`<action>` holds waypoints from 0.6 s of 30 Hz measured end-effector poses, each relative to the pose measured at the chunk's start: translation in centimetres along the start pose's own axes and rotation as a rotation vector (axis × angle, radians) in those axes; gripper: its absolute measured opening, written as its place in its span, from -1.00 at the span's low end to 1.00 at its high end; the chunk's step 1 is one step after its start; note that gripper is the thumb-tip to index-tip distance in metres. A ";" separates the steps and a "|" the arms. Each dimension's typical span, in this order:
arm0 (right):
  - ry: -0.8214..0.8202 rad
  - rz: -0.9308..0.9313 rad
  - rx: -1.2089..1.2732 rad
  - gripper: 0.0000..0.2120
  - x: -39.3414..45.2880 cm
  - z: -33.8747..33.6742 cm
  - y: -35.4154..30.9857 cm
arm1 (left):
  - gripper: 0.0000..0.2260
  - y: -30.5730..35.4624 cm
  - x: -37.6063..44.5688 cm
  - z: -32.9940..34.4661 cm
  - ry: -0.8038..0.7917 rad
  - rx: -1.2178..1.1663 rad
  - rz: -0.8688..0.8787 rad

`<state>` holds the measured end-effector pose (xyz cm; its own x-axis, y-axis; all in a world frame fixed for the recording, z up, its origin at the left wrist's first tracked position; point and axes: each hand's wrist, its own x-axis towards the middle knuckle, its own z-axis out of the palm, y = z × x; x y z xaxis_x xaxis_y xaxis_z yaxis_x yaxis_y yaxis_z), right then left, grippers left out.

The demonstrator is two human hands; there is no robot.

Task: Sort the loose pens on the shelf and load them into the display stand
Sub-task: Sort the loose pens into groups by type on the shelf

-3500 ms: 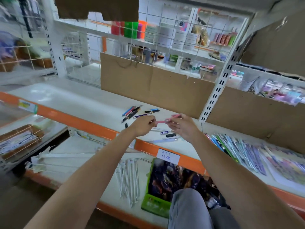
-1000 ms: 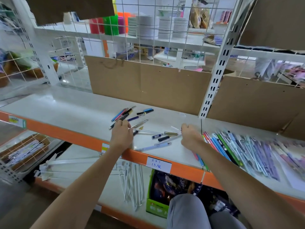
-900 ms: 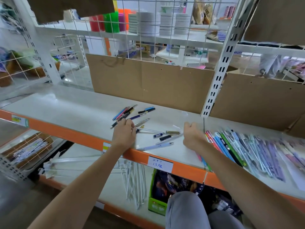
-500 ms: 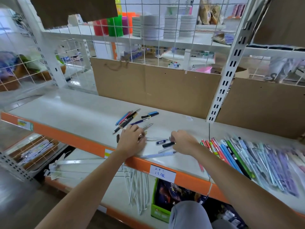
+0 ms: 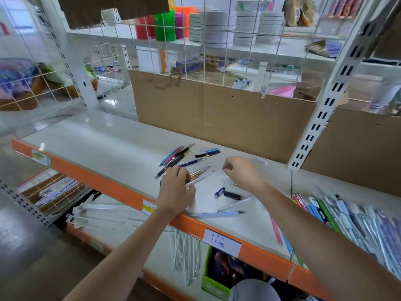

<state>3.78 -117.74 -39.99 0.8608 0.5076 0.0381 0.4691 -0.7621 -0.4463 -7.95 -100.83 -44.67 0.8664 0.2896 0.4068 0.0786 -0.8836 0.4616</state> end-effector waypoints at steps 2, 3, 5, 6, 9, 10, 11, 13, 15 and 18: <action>0.055 -0.042 0.024 -0.81 2.1 0.7 -0.2 | -0.91 -0.2 -0.3 0.2 0.115 -0.064 -0.086; 0.059 -0.062 0.020 -0.80 3.3 1.1 -0.3 | -0.91 -0.2 -0.4 0.2 0.163 -0.070 -0.126; 0.065 -0.093 -0.016 -0.74 5.6 1.8 -0.7 | -0.90 -0.2 -0.4 0.2 0.201 -0.049 -0.189; 0.066 -0.091 -0.037 -0.71 6.7 2.0 -0.9 | -0.89 -0.2 -0.3 0.2 0.198 -0.045 -0.219; -0.018 -0.074 -0.116 -0.62 8.8 2.8 -0.8 | -0.88 -0.2 -0.1 0.2 0.184 -0.081 -0.275; -0.057 -0.075 -0.146 -0.61 9.0 3.0 -0.7 | -0.88 -0.2 0.0 0.2 0.182 -0.085 -0.289; -0.076 -0.074 -0.170 -0.61 9.0 3.2 -0.6 | -0.88 -0.3 0.1 0.2 0.174 -0.076 -0.316; -0.064 -0.075 -0.183 -0.67 8.5 3.3 -0.5 | -0.88 -0.7 1.0 0.0 0.153 -0.024 -0.408; -0.065 -0.091 -0.167 -0.73 7.4 3.2 -0.3 | -0.85 -1.4 3.0 -0.3 0.165 0.027 -0.469; -0.094 -0.117 -0.083 -0.78 4.8 2.6 0.3 | -0.80 -3.0 7.2 -0.4 0.132 0.080 -0.471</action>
<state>7.54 -114.47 -42.25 0.7786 0.6275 0.0001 0.5834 -0.7238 -0.3685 -2.14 -95.90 -42.81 0.6580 0.7038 0.2678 0.4888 -0.6697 0.5592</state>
